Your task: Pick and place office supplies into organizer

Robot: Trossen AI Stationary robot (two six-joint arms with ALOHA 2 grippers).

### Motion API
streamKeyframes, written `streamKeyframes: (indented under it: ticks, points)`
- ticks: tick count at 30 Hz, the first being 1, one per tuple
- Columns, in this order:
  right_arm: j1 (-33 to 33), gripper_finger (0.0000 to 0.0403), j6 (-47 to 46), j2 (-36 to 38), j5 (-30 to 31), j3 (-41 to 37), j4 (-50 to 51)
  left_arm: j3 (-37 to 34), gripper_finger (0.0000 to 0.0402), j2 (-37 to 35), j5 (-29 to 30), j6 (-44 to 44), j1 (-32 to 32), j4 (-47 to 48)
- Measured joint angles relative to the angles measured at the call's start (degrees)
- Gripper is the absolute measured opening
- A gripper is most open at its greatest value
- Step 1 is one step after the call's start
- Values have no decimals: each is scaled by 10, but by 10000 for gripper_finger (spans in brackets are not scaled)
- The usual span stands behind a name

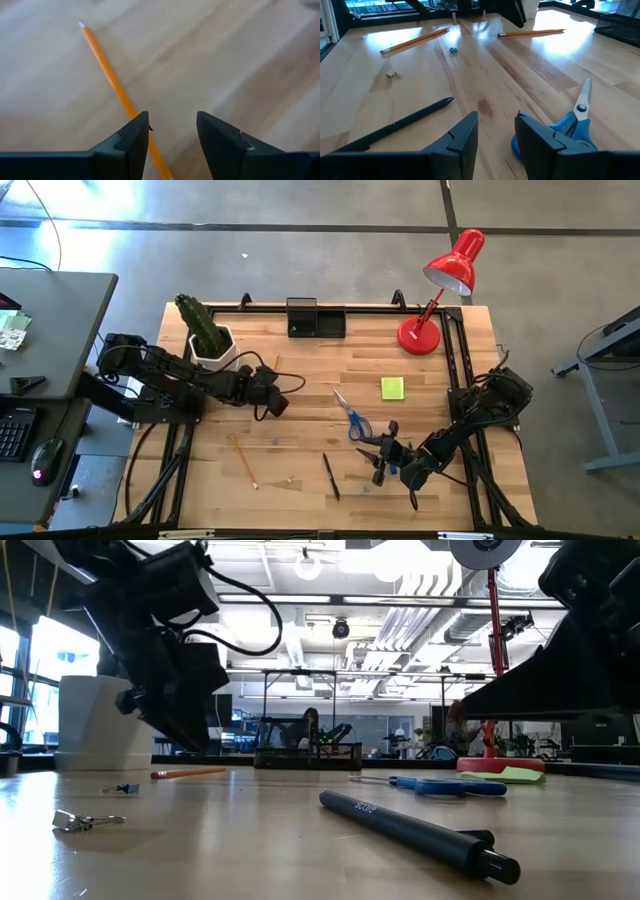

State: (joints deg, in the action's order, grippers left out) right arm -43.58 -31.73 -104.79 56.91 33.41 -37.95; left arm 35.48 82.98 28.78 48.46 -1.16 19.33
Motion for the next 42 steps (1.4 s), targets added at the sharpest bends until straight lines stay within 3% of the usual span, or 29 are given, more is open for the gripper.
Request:
streamKeyframes:
  ticks: [12, 42]
  points:
    - [1, 123, 1, 0, 1, 0, 1, 0, 156, 12, 22, 41, 0, 45]
    - [1, 123, -15, 1, 1, 0, 14, 1, 156, 72, -13, 48, -19, -3]
